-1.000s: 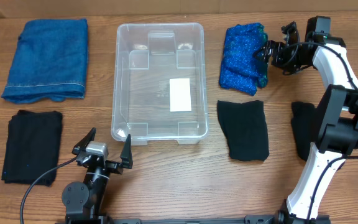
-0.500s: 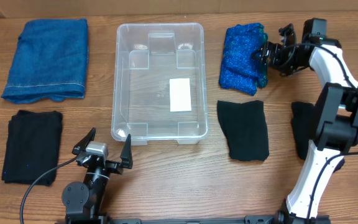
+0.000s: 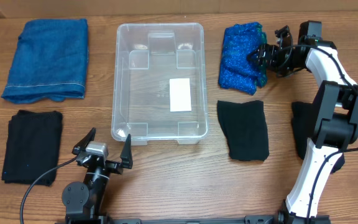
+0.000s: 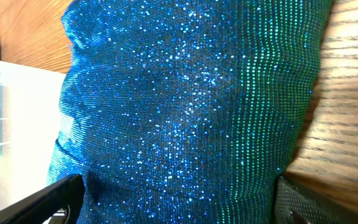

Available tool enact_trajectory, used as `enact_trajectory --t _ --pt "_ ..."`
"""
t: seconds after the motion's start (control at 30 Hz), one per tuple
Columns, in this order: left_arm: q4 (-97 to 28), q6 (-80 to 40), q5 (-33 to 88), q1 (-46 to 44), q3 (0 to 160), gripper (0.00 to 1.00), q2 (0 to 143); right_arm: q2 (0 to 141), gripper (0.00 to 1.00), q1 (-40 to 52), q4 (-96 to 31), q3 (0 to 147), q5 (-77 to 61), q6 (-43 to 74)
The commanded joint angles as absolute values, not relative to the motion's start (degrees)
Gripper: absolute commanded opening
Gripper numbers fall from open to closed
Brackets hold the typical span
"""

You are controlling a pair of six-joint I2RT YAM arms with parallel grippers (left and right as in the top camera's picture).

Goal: Pack container
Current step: 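Lower the right gripper onto the sparkly blue fabric and close it, then lift the sparkly blue fabric and carry it left over the container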

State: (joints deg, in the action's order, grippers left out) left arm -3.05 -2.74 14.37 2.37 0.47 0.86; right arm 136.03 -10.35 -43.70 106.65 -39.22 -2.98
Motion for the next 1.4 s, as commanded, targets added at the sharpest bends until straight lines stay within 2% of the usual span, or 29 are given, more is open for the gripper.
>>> enact_trajectory --t 0.0,0.6,0.67,0.73,0.87,1.0,1.03,1.1,1.2,1.37 --pt "-3.0 -1.7 14.5 2.7 0.3 1.00 0.3 137.2 1.00 -9.1 -43.0 107.1 -41.7 -2.8" --pt "-3.0 -1.7 14.5 2.7 0.3 1.00 0.3 142.4 1.00 -8.3 -42.3 107.1 -41.1 -2.8" --pt "-3.0 -1.7 14.5 2.7 0.3 1.00 0.3 142.4 0.93 -8.3 -42.3 107.1 -41.1 -2.8" --pt "-3.0 -1.7 14.5 2.7 0.3 1.00 0.3 142.4 0.81 -8.3 -42.3 107.1 -41.1 -2.7" --pt "-3.0 -1.7 14.5 2.7 0.3 1.00 0.3 142.4 0.65 -8.2 -42.3 107.1 -41.0 -2.8" --pt "-3.0 -1.7 14.5 2.7 0.3 1.00 0.3 142.4 0.45 -8.0 -42.4 107.1 -41.1 -2.7" --pt "-3.0 -1.7 14.5 2.7 0.3 1.00 0.3 142.4 0.37 -7.9 -42.5 107.1 -41.1 -2.4" --pt "-3.0 -1.7 14.5 2.7 0.3 1.00 0.3 142.4 0.29 -7.8 -42.4 107.1 -41.8 -0.3" --pt "-3.0 -1.7 14.5 2.7 0.3 1.00 0.3 142.4 0.24 -7.8 -41.6 107.1 -47.3 0.3" --pt "-3.0 -1.7 14.5 2.7 0.3 1.00 0.3 142.4 0.23 -8.9 -39.7 107.1 -62.5 0.3"
